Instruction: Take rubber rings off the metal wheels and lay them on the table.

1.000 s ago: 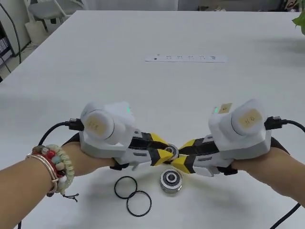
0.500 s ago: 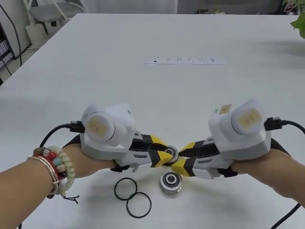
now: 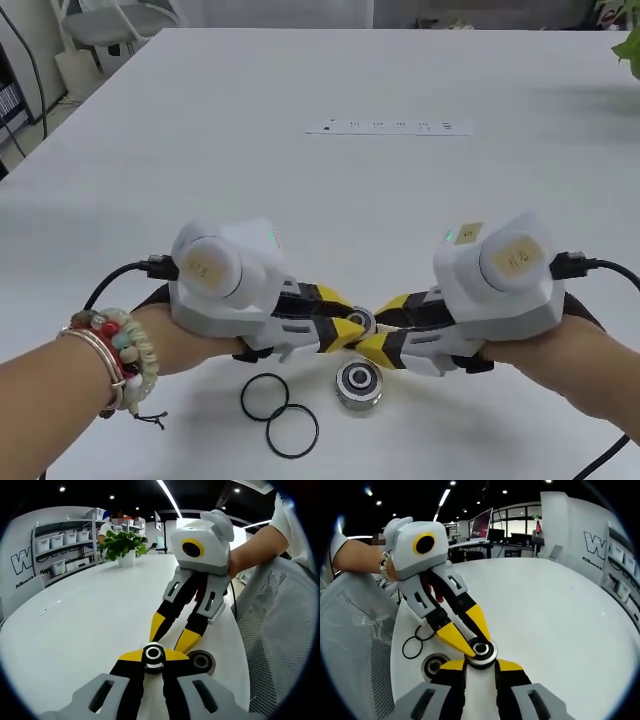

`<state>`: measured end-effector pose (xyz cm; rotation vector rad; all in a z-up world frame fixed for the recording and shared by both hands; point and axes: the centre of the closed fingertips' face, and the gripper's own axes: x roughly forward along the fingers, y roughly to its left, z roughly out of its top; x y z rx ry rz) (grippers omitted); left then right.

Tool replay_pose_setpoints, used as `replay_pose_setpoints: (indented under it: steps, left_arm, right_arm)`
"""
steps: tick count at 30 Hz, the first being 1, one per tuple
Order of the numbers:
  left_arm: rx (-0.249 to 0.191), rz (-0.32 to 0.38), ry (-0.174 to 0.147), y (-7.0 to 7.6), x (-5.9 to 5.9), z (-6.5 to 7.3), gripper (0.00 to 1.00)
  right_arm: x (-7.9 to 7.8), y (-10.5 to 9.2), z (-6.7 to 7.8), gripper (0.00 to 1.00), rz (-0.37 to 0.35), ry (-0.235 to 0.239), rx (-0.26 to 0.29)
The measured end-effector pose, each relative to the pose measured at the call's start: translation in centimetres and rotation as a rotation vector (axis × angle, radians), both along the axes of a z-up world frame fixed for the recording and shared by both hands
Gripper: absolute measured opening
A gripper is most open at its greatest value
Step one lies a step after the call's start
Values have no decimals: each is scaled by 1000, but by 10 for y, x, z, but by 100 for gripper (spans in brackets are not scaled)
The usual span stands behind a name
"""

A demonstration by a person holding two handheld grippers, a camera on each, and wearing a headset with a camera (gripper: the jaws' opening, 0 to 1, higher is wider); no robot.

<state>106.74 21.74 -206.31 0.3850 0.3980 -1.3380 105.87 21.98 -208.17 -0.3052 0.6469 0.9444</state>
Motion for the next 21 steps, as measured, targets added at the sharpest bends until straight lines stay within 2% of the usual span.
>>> replay_pose_setpoints:
  steps: [12, 17, 21]
  left_arm:
    - [-3, -5, 4, -1, -2, 0, 8]
    - [-4, -6, 5, -1, -3, 0, 8]
    - [-5, -3, 6, -1, -3, 0, 8]
  right_arm:
    - [-4, -2, -1, 17, 0, 29, 15]
    - [-7, -6, 0, 11, -8, 50, 25]
    - [-8, -5, 1, 10, -5, 47, 21]
